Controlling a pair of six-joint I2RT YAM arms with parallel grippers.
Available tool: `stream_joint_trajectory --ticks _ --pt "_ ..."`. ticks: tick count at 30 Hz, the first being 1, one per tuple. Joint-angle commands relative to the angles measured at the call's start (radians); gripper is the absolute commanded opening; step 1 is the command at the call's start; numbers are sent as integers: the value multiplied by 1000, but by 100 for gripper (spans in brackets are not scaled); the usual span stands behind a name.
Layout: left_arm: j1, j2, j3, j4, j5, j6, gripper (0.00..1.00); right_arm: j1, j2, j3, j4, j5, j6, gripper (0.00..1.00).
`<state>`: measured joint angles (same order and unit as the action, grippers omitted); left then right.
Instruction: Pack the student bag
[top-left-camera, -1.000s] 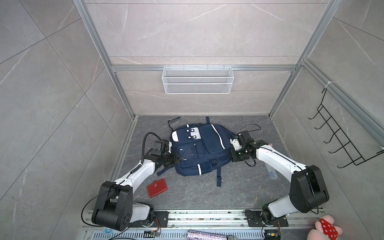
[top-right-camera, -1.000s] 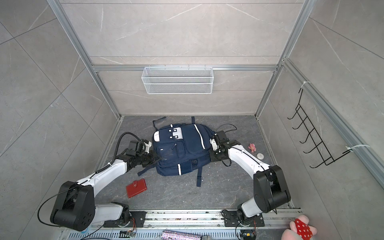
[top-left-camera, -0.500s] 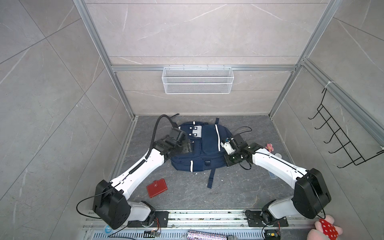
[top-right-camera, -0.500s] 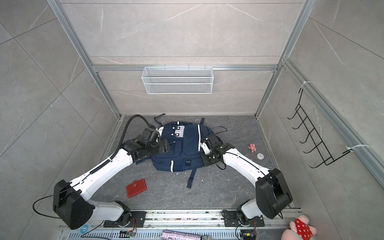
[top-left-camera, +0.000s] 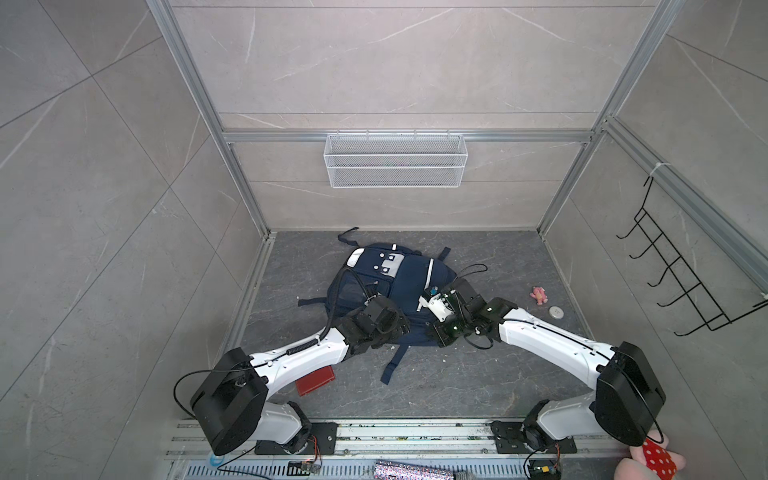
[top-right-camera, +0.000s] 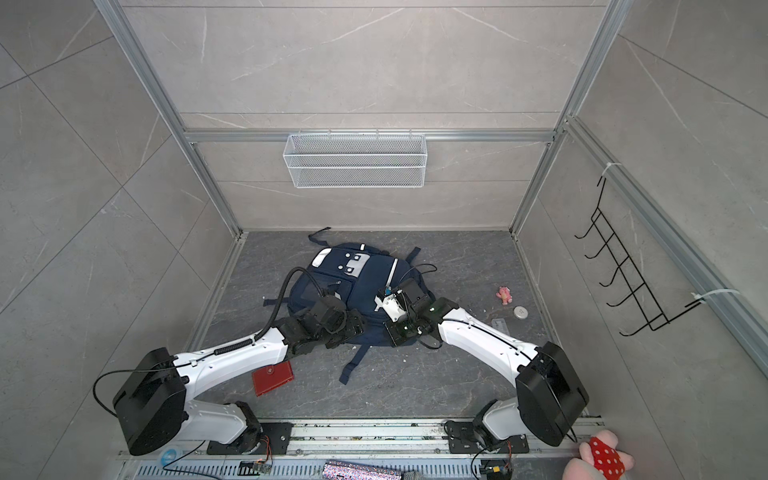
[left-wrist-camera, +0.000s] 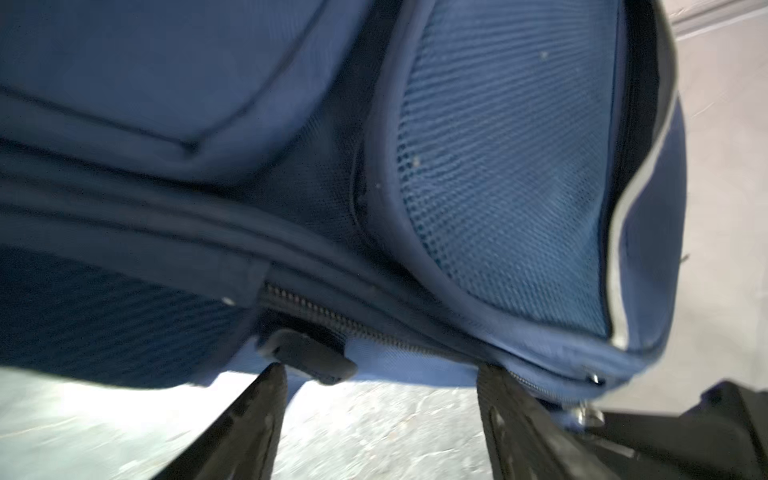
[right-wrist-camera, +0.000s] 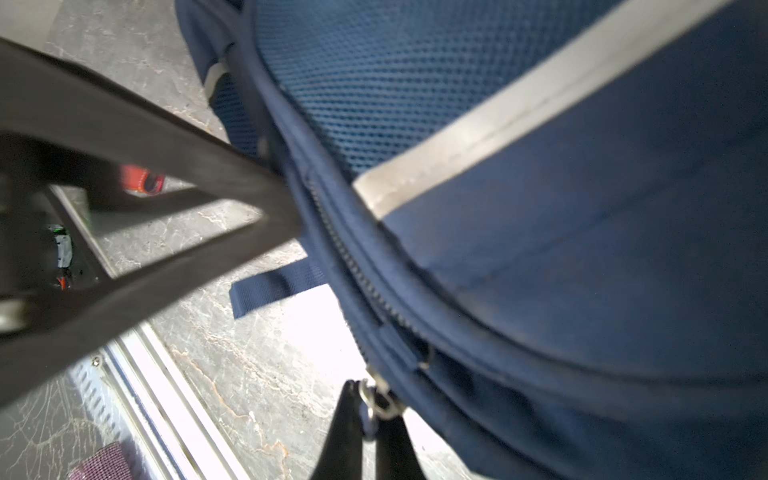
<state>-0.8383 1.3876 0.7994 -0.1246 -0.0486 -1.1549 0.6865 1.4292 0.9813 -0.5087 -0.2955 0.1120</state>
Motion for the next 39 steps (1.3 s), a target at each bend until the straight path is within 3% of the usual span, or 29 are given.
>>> stream_joint_trajectory --ticks 1,6,11,18,28,30,32,35,37,39 --pt "-1 31 -19 256 19 -108 74 28 -50 -10 53 -81 -2 0" --pt "-5 46 -68 394 36 -146 73 42 -52 -32 68 -81 18 0" --pt "-16 -31 -130 373 58 -140 74 41 -38 -23 68 -14 40 0" --pt "-24 -148 -204 341 35 -163 77 43 -23 -6 63 -5 45 0" --pt "-24 -61 -185 450 47 -206 75 86 -19 20 56 -3 29 0" --pt "-22 -21 -175 472 41 -209 67 94 -23 22 55 -1 29 0" --pt "-22 21 -156 488 46 -210 52 94 -28 20 56 -3 29 0" --pt "-24 62 -140 525 48 -225 41 96 -44 15 52 -2 34 0" --pt "-24 52 -147 528 33 -227 24 97 -53 14 40 2 34 0" --pt "-20 16 -171 513 -8 -234 1 97 -66 16 23 27 32 0"
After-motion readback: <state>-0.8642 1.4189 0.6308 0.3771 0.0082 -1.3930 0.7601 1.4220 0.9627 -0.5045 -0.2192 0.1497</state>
